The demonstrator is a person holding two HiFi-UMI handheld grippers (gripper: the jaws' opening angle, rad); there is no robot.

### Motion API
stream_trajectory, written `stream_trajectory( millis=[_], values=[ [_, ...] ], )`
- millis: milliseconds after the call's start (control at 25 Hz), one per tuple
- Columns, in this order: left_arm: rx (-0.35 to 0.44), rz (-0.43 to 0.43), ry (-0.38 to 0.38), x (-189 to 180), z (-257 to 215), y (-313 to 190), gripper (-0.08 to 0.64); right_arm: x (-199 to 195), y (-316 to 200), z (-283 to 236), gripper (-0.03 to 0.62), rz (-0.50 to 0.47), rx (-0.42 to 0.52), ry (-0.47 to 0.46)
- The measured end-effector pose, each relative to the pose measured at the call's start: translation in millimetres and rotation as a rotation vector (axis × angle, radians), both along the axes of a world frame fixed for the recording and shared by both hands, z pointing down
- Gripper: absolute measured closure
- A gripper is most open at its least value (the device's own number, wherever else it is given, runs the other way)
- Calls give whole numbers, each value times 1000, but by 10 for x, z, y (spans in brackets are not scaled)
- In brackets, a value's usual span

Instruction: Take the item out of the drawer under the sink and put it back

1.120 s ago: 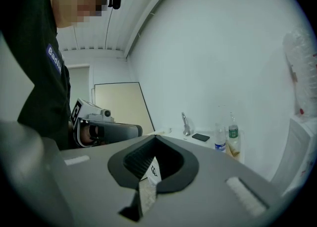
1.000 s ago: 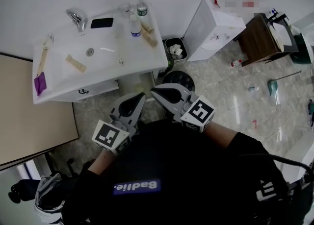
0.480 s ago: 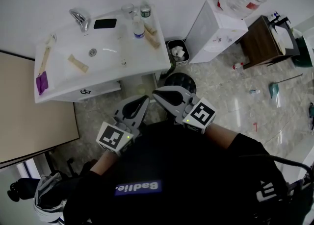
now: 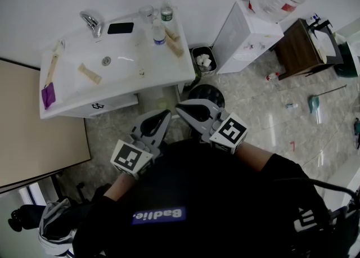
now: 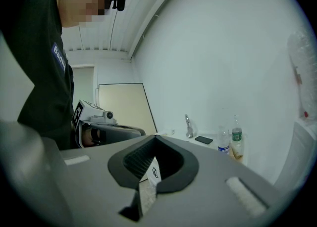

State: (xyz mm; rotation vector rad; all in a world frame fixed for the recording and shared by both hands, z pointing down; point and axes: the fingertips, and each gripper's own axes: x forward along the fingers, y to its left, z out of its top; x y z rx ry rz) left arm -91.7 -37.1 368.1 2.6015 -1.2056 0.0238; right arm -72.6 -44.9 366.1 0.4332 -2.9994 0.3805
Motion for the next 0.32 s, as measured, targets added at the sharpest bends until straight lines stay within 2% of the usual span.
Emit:
stream_trajectory(
  millis=[320],
  values=[
    [-31,25,-5,75,-44,49,554,28,39,3,597,7,3,5]
  ],
)
